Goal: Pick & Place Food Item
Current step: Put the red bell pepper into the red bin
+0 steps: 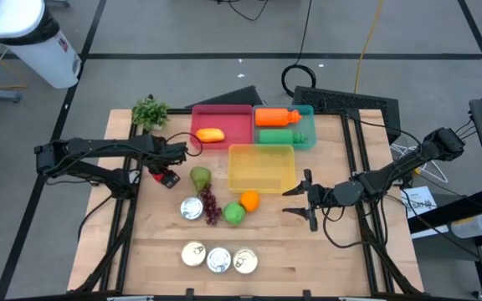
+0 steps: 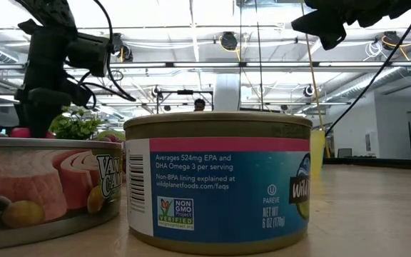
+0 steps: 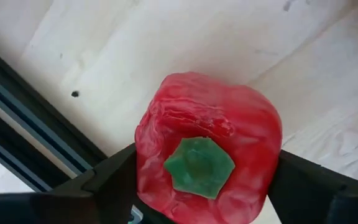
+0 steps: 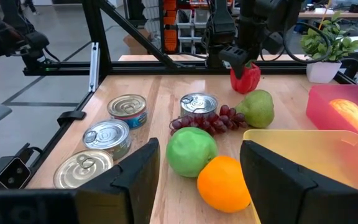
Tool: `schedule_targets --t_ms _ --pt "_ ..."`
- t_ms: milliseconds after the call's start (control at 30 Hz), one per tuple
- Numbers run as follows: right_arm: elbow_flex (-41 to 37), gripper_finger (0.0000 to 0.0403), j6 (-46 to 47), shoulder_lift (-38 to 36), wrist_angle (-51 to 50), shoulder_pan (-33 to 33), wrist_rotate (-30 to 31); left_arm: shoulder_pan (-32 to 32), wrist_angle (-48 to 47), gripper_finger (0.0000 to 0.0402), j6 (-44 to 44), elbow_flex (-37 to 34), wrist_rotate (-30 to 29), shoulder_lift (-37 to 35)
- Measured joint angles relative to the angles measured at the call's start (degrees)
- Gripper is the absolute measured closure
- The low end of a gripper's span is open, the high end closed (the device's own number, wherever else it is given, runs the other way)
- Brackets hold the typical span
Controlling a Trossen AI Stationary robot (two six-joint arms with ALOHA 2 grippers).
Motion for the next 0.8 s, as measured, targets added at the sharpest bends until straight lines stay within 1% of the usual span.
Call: schedule_targets --t_ms 67,133,233,433,567,633,700,800 --pt "0.0 0.0195 0.0 0.0 0.0 0.0 0.0 0.0 0.6 0.0096 -1.4 -0.1 -1.6 -0.6" --pt "0.0 0.0195 0.0 0.0 0.0 0.0 0.0 0.0 1.2 0.0112 -1.8 -0.2 -3.1 -1.3" --pt "0.0 0.0195 0.0 0.0 0.0 0.0 0.0 0.0 3.1 0.0141 -1.9 -0.2 -3.3 -2.3" --pt "0.0 0.0195 0.0 0.0 0.0 0.0 0.0 0.0 7.2 0.0142 -1.3 -0.2 -3.6 -5.3" --pt "0.0 0.0195 0.0 0.0 0.0 0.0 0.0 0.0 7.7 0.0119 -1.2 -0.2 -5.0 -7.7" --pt "0.0 0.0195 0.0 0.0 0.0 0.0 0.0 0.0 8.3 0.0115 -1.2 -0.2 -5.1 -8.9" --pt "0.0 0.0195 -0.2 0.0 0.0 0.0 0.0 0.0 9.7 0.0119 -1.0 -0.2 -5.1 -9.9" --pt "0.0 0.0195 -0.2 0.0 0.0 0.0 0.0 0.0 14.6 0.0135 0.1 -0.2 -5.1 -11.0"
